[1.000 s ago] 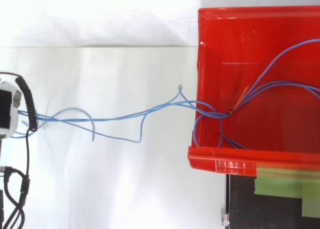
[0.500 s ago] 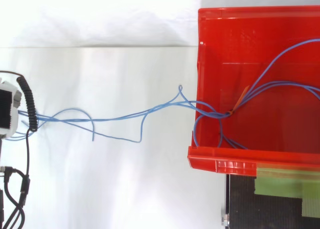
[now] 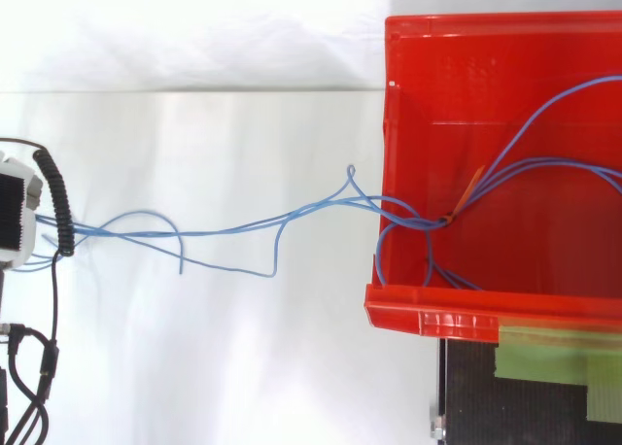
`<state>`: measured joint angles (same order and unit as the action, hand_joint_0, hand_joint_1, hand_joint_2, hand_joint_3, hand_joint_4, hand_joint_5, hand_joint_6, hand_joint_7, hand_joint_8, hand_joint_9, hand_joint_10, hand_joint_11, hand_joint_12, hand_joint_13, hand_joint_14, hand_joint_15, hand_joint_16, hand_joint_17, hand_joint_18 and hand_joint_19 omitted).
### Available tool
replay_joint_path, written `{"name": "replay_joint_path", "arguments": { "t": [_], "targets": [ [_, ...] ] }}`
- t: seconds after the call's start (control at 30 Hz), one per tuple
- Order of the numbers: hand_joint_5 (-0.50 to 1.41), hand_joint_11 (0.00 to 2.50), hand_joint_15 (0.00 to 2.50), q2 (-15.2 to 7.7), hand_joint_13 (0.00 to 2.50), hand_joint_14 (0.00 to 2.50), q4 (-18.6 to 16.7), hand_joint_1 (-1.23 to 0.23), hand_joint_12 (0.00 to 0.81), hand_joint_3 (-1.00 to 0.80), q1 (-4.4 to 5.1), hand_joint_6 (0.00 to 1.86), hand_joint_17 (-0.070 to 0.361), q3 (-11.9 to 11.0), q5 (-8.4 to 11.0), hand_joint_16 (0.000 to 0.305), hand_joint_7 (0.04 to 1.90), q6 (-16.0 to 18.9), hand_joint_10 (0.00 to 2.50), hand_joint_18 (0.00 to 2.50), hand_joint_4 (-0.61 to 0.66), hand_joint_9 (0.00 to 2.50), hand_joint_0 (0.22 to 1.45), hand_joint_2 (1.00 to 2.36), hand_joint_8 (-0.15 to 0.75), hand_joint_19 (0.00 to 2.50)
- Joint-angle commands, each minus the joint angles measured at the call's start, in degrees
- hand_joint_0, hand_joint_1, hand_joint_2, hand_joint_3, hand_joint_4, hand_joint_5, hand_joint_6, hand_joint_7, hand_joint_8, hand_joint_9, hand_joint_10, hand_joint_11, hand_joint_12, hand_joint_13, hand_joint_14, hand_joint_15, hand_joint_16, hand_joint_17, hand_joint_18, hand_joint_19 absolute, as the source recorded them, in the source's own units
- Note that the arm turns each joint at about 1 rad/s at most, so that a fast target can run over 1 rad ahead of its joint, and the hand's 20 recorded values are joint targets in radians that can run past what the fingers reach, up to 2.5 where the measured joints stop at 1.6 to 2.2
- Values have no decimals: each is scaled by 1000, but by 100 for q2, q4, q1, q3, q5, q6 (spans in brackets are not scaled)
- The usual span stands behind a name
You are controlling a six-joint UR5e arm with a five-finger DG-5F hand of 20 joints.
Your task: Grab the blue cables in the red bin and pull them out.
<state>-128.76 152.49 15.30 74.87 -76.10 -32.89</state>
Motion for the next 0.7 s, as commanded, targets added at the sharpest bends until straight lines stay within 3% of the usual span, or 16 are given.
{"name": "replay_joint_path", "arguments": {
  "t": [0.0,0.67],
  "targets": [
    [944,1652,1527,0,1332,483,0,-680,386,-1000,-1,11,129,1,8,57,736,33,899,1001,269,1114,637,1000,299,1143],
    [998,1689,1580,0,1349,420,9,-794,372,-1000,-1,8,120,1,8,53,786,33,875,994,264,1140,675,1000,281,1156]
  ]
}}
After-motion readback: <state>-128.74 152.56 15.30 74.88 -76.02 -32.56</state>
